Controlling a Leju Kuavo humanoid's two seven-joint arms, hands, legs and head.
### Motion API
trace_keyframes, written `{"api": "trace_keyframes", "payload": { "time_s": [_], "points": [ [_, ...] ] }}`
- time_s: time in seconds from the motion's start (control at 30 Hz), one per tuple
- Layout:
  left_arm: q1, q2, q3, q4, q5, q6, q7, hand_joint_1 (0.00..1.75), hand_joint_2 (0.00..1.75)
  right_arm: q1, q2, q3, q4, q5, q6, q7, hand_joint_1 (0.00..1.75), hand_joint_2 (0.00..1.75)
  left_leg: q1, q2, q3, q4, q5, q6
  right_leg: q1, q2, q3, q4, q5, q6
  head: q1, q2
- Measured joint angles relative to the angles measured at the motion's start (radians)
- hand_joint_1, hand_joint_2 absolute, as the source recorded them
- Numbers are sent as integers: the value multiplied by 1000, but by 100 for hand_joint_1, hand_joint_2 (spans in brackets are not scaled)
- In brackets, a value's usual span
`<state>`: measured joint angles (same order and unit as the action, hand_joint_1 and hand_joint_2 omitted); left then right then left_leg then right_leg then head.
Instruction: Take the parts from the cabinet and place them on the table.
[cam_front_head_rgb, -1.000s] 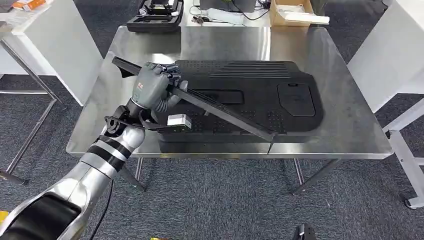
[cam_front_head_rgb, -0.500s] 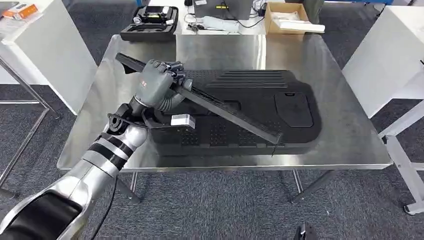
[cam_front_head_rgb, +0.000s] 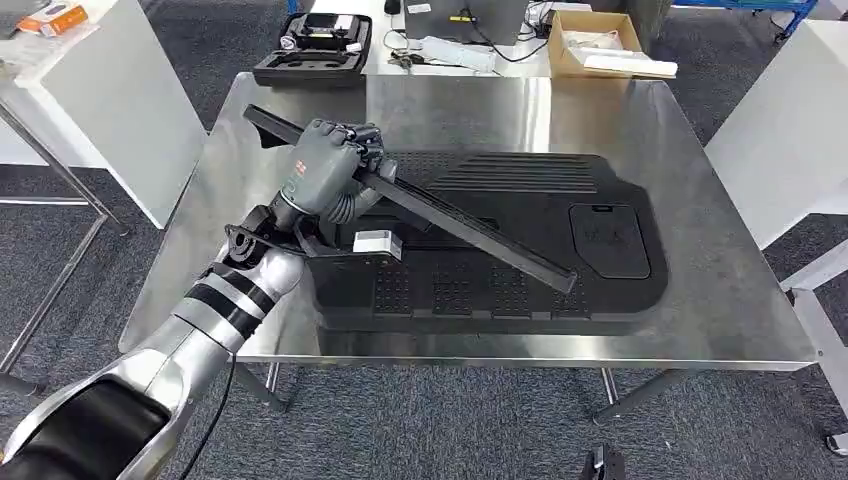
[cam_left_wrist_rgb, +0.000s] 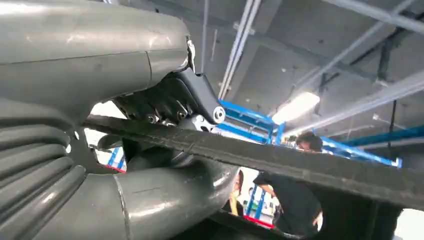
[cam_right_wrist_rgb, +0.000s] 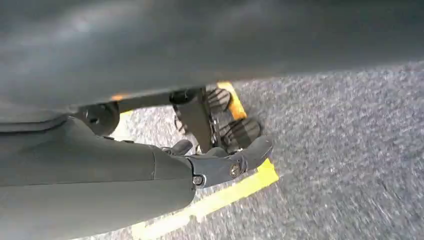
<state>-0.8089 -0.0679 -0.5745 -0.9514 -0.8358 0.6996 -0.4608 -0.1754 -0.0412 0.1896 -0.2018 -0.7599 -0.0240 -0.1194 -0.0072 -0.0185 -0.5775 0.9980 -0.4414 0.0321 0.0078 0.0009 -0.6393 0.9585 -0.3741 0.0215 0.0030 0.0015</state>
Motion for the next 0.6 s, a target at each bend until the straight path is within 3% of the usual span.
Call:
{"api": "trace_keyframes", "payload": {
  "time_s": [0.03,0.07,0.1,0.13,0.23,0.27,0.3,0.4,0.43,0.47,0.5,0.57,0.6],
  "points": [
    [0,0,-3,0,0,0,0,175,175,0,0,0,0,0,0,0,0,0,-1,0,3,3,0,-2,-1,-1,6,-1,0,-9,0,0],
    [-1,0,-5,-1,0,0,0,175,175,1,3,0,0,0,0,1,0,0,0,1,4,3,-12,-11,-11,0,20,-3,9,-15,-1,0],
    [-4,0,-8,0,0,0,0,175,175,1,3,0,0,0,0,1,0,0,1,6,-8,30,-25,-17,-12,1,29,-3,7,-18,0,0],
    [-7,0,-9,0,1,0,1,175,175,0,2,0,0,0,0,1,0,0,3,10,-35,86,-42,-21,-12,1,34,-3,3,-23,-5,0],
    [-3,0,-12,4,4,0,2,175,175,1,3,0,0,0,0,1,0,0,10,10,-164,287,-119,-32,-10,1,46,-2,-9,-34,-5,0],
    [-2,2,-14,8,5,0,3,175,175,2,3,0,0,1,0,2,0,0,11,11,-184,297,-116,-33,-10,3,51,-2,-14,-33,-4,0],
    [-2,2,-16,9,6,0,3,175,175,2,4,0,0,2,0,3,0,0,12,12,-182,265,-84,-34,-11,5,58,-1,-19,-30,-5,0],
    [-9,2,-24,9,7,0,5,175,175,1,8,0,0,3,0,3,0,0,14,15,-89,31,79,-28,-12,10,81,6,-42,-20,-5,0],
    [-14,2,-26,11,8,0,6,175,175,0,9,0,0,3,0,3,0,0,10,14,-81,8,51,-24,-5,10,81,11,-48,-13,-2,0],
    [-20,0,-29,14,8,0,8,175,175,-2,9,0,0,3,0,3,0,0,9,14,-78,7,37,-14,-5,10,74,12,-50,-9,-4,0],
    [-20,-2,-32,15,8,0,9,175,175,-1,9,0,0,3,1,4,0,0,7,13,-71,6,56,-7,-5,9,74,13,-53,-4,-2,0],
    [-24,-2,-37,20,8,0,12,175,175,0,9,0,0,3,1,5,0,0,6,13,-65,1,56,4,-5,9,79,10,-59,8,-4,0],
    [-25,-4,-39,20,8,0,12,175,175,0,9,0,0,3,2,5,0,0,12,13,-58,-4,56,7,-9,7,65,26,-67,14,-5,0]
  ]
}}
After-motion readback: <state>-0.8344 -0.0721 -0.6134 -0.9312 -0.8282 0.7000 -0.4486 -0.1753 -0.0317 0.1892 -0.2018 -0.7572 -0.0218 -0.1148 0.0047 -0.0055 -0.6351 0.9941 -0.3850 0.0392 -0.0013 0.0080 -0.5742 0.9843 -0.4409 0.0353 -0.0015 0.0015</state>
